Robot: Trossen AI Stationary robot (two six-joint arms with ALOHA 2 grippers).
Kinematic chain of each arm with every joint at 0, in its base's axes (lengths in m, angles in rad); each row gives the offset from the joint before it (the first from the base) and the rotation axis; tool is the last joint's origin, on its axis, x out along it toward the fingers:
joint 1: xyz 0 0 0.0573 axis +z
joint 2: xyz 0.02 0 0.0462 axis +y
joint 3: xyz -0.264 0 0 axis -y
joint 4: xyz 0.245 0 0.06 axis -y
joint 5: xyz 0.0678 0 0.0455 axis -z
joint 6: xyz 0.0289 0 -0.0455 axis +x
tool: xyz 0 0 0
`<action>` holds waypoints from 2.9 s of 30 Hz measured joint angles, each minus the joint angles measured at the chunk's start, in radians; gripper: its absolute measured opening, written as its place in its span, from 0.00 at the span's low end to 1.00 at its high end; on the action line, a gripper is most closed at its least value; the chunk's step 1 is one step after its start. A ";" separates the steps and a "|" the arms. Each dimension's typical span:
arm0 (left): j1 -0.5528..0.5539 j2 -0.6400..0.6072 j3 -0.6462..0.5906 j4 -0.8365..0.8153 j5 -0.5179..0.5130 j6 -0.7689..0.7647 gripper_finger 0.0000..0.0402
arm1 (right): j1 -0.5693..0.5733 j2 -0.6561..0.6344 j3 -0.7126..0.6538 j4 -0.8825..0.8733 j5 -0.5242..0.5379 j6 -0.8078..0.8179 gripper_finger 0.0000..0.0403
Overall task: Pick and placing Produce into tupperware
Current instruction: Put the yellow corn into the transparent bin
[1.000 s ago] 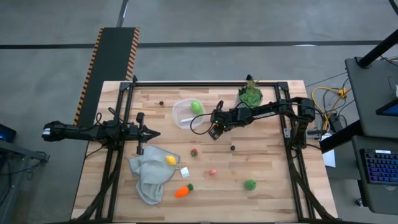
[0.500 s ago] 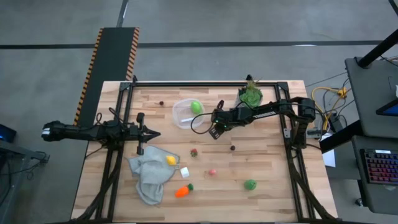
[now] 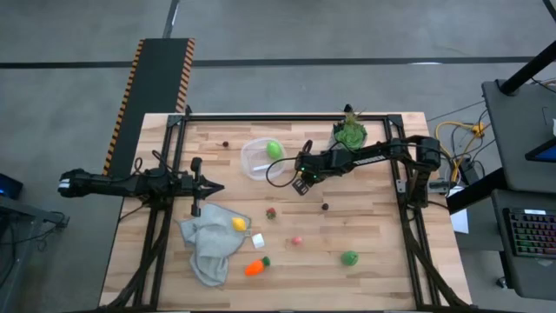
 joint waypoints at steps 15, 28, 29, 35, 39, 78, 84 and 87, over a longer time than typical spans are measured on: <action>0.000 0.001 0.000 0.000 0.000 0.000 0.00 | 0.021 -0.006 0.142 -0.111 -0.063 -0.024 0.05; 0.000 0.000 0.000 0.000 0.000 0.000 0.00 | 0.031 -0.003 0.313 -0.118 -0.061 -0.139 0.05; 0.000 0.000 0.000 0.000 0.000 0.000 0.00 | 0.027 -0.003 0.323 -0.114 -0.061 -0.152 0.05; 0.000 0.000 0.000 0.000 0.000 0.000 0.00 | -0.021 -0.003 0.360 -0.096 -0.057 -0.209 0.05; 0.000 0.000 0.000 0.000 0.000 0.000 0.00 | -0.054 -0.003 0.363 -0.054 -0.057 -0.252 0.05; 0.000 0.013 0.000 -0.004 -0.004 0.007 0.00 | -0.117 0.211 0.532 -0.129 -0.116 -0.340 0.05; 0.000 0.015 0.000 -0.003 -0.004 0.006 0.00 | -0.117 0.211 0.532 -0.129 -0.115 -0.341 0.06; 0.000 0.015 0.000 -0.003 -0.004 0.006 0.00 | -0.117 0.210 0.531 -0.130 -0.114 -0.341 0.09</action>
